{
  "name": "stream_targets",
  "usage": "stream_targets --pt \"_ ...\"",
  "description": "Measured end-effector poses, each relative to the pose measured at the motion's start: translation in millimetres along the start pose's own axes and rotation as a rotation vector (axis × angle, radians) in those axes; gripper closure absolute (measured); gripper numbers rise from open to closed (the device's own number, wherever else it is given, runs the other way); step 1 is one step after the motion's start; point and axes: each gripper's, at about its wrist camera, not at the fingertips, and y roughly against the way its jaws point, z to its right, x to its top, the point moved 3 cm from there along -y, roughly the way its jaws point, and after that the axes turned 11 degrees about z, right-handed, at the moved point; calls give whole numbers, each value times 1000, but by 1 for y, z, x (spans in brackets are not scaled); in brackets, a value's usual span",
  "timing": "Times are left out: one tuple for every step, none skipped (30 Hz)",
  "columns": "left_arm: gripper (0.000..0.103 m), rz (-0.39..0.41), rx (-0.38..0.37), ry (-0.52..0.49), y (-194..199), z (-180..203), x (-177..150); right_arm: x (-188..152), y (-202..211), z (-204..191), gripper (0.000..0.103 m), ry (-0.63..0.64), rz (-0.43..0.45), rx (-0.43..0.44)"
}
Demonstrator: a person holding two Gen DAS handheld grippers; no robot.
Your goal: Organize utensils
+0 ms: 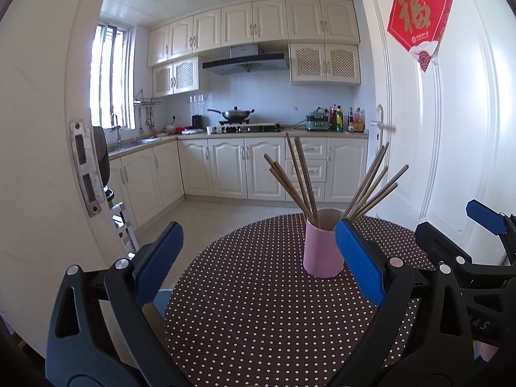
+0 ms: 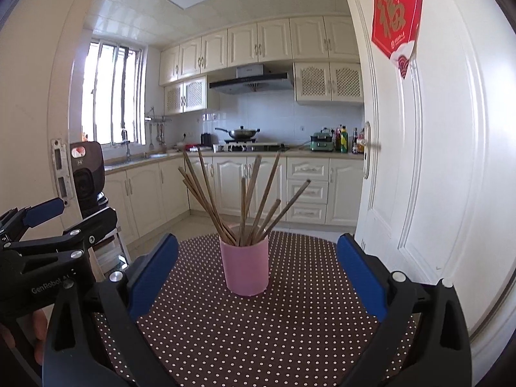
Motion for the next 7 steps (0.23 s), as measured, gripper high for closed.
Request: stream_targets --pt "10 -15 -2 1 -5 0 -3 -2 -3 0 8 2 -8 0" --pt "10 -24 -4 1 -7 0 -5 -4 -6 1 8 3 -18 -2" --pt "10 -33 -5 1 -10 0 -7 -6 -9 3 8 2 -30 -3" --pt "10 -42 -5 3 -13 0 -10 -9 -12 4 8 0 -40 -1" --pt "10 -52 -6 2 -16 0 -12 -12 -16 5 8 -3 -56 1" --pt "10 -62 -9 0 -19 1 -15 -15 -20 7 8 -6 -73 -1" --pt "10 -77 -9 -4 -24 1 -19 -15 -20 7 8 -6 -73 -1"
